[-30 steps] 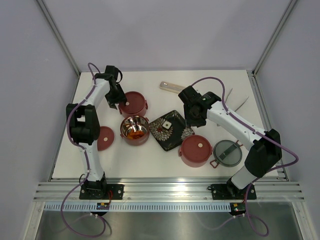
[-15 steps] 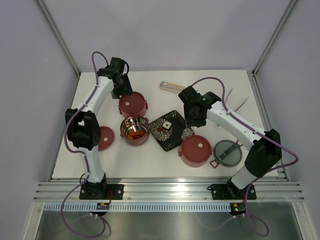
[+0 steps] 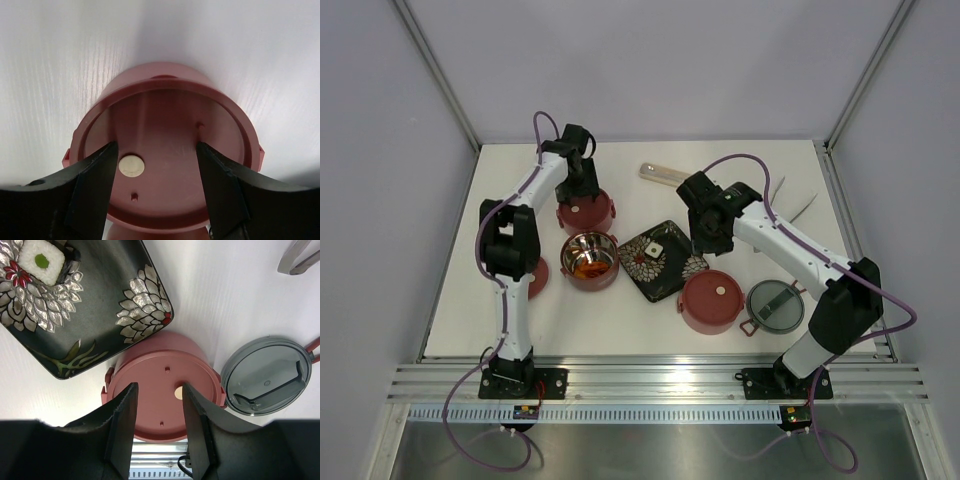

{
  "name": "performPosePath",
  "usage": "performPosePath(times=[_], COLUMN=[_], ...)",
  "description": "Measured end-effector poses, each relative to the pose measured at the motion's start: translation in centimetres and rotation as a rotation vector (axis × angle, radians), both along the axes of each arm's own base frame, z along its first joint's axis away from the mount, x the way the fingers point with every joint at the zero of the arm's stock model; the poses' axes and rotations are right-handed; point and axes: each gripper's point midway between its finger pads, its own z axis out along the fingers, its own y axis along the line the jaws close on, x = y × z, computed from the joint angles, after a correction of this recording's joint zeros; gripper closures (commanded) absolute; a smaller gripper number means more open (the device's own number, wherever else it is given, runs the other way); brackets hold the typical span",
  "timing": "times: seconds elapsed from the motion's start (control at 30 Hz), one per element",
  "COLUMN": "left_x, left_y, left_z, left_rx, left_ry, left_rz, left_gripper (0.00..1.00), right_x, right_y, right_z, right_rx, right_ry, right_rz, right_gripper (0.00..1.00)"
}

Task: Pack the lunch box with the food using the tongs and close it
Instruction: Close the box lid on the packing box.

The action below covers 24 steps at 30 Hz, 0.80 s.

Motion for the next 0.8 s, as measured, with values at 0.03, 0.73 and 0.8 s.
performPosePath(times=[0.03,0.73,0.8], left_x=[0.0,-0.3,-0.8], left_y=[0.0,-0.2,-0.2], left_z=[-0.1,2.2,1.0], left_rx=[0.002,-0.013,-0.003], left_ry=[0.003,-0.038,-0.004], left_rz=[-0.002,-0.027,-0.035], left_gripper=[0.34,0.3,0.32], right_x=[0.1,0.6,0.6], right_y=[0.0,0.3,0.3], right_z=[0.0,0.5,0.5], right_rx=[0.0,-0.025,-0.026], right_ry=[-0.001,0.017,0.018], right_rz=[0.0,0.025,0.026], right_gripper=[0.52,0.52,0.52])
